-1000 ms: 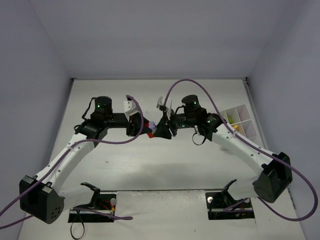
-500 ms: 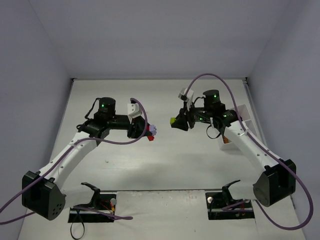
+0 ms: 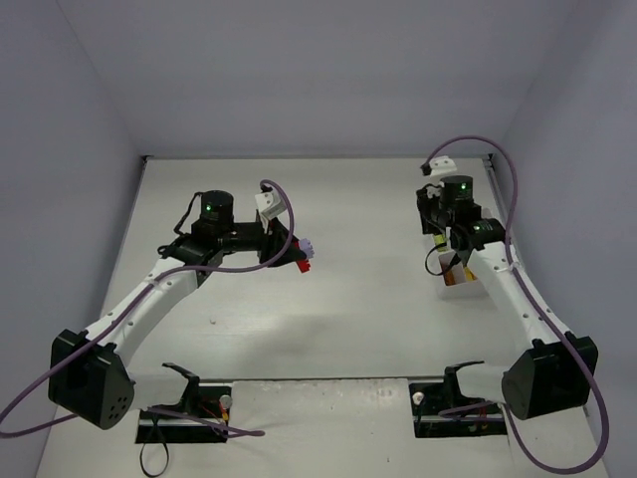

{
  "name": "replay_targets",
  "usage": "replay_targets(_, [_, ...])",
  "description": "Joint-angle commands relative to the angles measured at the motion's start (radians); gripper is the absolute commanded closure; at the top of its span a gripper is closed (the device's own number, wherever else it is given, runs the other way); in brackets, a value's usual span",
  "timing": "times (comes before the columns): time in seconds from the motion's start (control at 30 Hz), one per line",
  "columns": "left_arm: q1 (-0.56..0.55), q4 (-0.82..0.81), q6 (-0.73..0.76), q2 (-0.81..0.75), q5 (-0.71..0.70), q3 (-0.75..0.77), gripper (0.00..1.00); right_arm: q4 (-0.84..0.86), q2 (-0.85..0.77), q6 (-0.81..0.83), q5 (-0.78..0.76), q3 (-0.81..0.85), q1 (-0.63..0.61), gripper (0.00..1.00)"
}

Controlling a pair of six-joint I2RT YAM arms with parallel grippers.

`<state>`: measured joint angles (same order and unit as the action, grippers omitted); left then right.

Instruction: Sort the legos into containers by color

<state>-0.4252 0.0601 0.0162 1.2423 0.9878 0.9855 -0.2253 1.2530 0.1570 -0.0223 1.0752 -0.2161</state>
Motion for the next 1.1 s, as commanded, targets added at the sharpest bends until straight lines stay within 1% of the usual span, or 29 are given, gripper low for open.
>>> replay_targets(0.0, [-0.015, -0.103, -0.079, -0.012, -0.021, 0.035, 0.78, 0.023, 0.023, -0.082, -0.298, 0.043, 0.084, 1.0])
replay_targets(0.17, [-0.023, -0.082, -0.071, -0.029, -0.037, 0.031, 0.78, 0.023, 0.104, -0.109, -0.285, 0.057, 0.173, 0.96])
replay_targets(0.43, [-0.029, -0.068, -0.064, -0.052, -0.046, 0.018, 0.78, 0.02, 0.213, -0.145, -0.254, 0.092, 0.212, 0.89])
replay_targets(0.47, [-0.029, -0.065, -0.058, -0.053, -0.047, 0.016, 0.78, 0.02, 0.218, -0.146, -0.243, 0.097, 0.212, 0.86])
replay_targets(0.5, [-0.029, -0.063, -0.056, -0.055, -0.052, 0.015, 0.78, 0.02, 0.221, -0.148, -0.243, 0.097, 0.212, 0.8])
replay_targets(0.57, [-0.03, -0.062, -0.053, -0.057, -0.055, 0.012, 0.78, 0.018, 0.235, -0.155, -0.242, 0.092, 0.212, 0.73])
replay_targets(0.6, [-0.029, -0.062, -0.053, -0.057, -0.055, 0.012, 0.78, 0.021, 0.246, -0.157, -0.242, 0.092, 0.239, 0.72])
replay_targets(0.63, [-0.03, -0.062, -0.053, -0.057, -0.055, 0.012, 0.78, 0.02, 0.25, -0.157, -0.238, 0.092, 0.241, 0.7])
replay_targets(0.67, [-0.03, -0.062, -0.053, -0.057, -0.052, 0.012, 0.78, 0.02, 0.253, -0.157, -0.24, 0.092, 0.241, 0.66])
replay_targets(0.73, [-0.03, -0.062, -0.051, -0.058, -0.052, 0.012, 0.78, 0.018, 0.263, -0.157, -0.242, 0.095, 0.242, 0.61])
replay_targets(0.87, [-0.029, -0.062, -0.053, -0.055, -0.051, 0.015, 0.78, 0.02, 0.261, -0.183, -0.243, 0.092, 0.244, 0.58])
replay_targets(0.93, [-0.029, -0.062, -0.056, -0.057, -0.048, 0.016, 0.78, 0.02, 0.256, -0.18, -0.226, 0.092, 0.244, 0.49])
replay_targets(1.07, [-0.03, -0.062, -0.058, -0.06, -0.051, 0.016, 0.78, 0.02, 0.221, -0.177, -0.17, 0.1, 0.244, 0.46])
